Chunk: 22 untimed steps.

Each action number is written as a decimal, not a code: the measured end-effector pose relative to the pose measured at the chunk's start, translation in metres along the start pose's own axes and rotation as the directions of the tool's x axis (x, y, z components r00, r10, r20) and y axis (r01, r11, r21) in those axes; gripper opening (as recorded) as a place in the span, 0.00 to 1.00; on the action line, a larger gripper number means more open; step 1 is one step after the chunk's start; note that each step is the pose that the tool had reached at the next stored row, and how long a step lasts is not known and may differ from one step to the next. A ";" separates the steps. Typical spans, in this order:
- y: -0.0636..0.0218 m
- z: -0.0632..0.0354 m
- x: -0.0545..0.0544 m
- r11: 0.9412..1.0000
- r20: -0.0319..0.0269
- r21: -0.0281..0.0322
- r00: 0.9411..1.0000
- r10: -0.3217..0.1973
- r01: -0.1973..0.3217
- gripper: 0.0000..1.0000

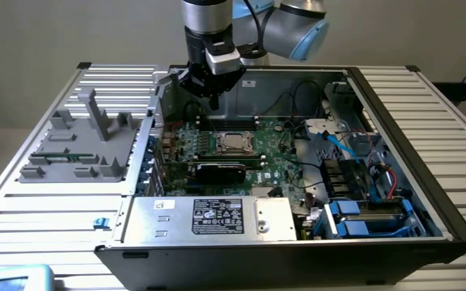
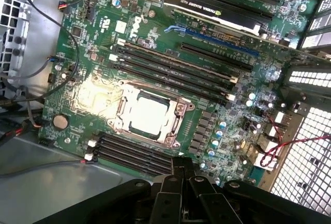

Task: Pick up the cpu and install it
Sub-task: 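Install the first cpu locking lever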

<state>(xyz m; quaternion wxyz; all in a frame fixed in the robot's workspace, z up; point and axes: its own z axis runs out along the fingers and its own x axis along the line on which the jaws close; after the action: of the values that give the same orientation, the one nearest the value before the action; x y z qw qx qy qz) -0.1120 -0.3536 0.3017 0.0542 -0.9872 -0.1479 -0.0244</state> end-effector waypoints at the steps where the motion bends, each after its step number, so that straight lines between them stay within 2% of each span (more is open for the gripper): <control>1: 0.0000 0.0000 0.000 1.000 0.000 0.000 1.000 0.000 0.000 0.11; 8: -0.0007 0.0003 -0.002 1.000 0.002 0.001 1.000 0.003 -0.003 0.11; 13: -0.0015 0.0013 -0.006 1.000 0.017 0.006 1.000 0.011 -0.011 0.11; 15: -0.0020 0.0022 -0.007 1.000 0.020 0.008 1.000 0.013 -0.013 0.11; 18: -0.0020 0.0045 -0.008 1.000 0.020 0.014 1.000 0.019 -0.019 0.11; 22: -0.0022 0.0068 -0.010 1.000 0.020 0.015 0.999 0.024 -0.025 0.11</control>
<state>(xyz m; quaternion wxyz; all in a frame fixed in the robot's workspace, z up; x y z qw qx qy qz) -0.1219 -0.3536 0.2946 0.0606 -0.9887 -0.1365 -0.0127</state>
